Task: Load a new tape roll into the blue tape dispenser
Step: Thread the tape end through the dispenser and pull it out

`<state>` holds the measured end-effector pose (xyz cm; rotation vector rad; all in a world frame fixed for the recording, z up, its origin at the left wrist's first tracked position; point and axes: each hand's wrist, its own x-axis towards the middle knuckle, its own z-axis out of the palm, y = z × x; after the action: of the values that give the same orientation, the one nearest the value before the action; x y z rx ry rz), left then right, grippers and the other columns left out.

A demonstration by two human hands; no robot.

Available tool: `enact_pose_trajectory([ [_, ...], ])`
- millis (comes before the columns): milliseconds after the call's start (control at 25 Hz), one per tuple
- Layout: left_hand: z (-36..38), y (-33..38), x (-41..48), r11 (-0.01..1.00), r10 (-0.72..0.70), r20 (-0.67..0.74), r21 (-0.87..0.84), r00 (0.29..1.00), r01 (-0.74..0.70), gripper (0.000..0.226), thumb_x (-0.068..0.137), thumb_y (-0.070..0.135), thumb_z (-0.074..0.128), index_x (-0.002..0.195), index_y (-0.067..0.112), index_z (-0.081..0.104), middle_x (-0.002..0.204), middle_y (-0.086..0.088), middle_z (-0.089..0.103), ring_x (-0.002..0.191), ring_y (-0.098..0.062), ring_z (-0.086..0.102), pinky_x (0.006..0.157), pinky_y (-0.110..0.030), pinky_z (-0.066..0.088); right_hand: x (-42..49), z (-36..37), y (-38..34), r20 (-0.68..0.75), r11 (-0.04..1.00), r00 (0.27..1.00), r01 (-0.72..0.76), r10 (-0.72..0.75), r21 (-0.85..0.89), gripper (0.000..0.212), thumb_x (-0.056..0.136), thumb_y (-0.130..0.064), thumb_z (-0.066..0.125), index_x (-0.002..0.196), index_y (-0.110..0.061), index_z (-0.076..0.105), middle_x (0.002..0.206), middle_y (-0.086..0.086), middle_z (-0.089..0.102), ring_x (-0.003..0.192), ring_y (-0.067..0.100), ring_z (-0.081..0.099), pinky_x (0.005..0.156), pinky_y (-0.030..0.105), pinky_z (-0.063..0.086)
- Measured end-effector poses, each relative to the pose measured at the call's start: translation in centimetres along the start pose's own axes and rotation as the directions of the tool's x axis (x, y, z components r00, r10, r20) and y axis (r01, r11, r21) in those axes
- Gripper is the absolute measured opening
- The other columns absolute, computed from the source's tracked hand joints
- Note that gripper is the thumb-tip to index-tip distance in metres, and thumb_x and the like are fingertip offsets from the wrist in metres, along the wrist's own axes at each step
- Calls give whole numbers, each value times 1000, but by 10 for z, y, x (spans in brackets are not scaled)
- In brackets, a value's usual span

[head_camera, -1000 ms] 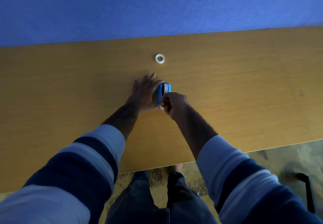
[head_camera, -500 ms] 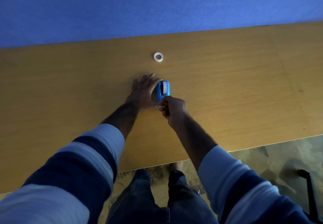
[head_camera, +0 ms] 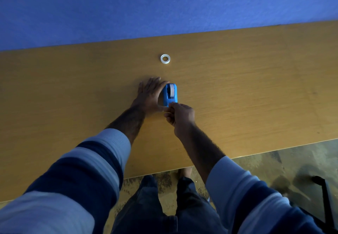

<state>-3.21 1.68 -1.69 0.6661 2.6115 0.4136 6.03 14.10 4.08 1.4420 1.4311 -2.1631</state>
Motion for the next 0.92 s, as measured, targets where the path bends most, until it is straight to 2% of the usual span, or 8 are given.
enact_pose_trajectory([
  [80, -2, 1, -1, 1000, 0, 17, -7, 1000, 0, 110, 79, 59, 73, 161, 34, 5, 172, -2, 0, 158, -23, -9, 125, -56, -3, -1, -1, 2, 9, 1000, 1000, 8, -8, -3, 7, 94, -10, 64, 93, -6, 68, 60, 3, 70, 47, 11, 63, 47, 24, 51],
  [240, -5, 2, 0, 1000, 2, 33, -6, 999, -2, 110, 79, 56, 74, 162, 33, 6, 172, -3, 0, 158, -24, -9, 125, -57, -3, 0, -4, 7, 6, 999, 1000, 14, -14, -42, 11, 95, -16, 64, 100, -8, 69, 77, 8, 74, 56, 12, 66, 50, 25, 54],
  [920, -3, 1, 2, 1000, 5, 13, -10, 1000, -5, 112, 77, 60, 76, 162, 32, 9, 171, -6, 7, 158, -27, -3, 125, -58, 1, 10, -9, 20, 20, 989, 997, 83, -81, -120, 11, 96, -20, 63, 96, -12, 70, 74, 4, 70, 57, 10, 65, 50, 24, 53],
])
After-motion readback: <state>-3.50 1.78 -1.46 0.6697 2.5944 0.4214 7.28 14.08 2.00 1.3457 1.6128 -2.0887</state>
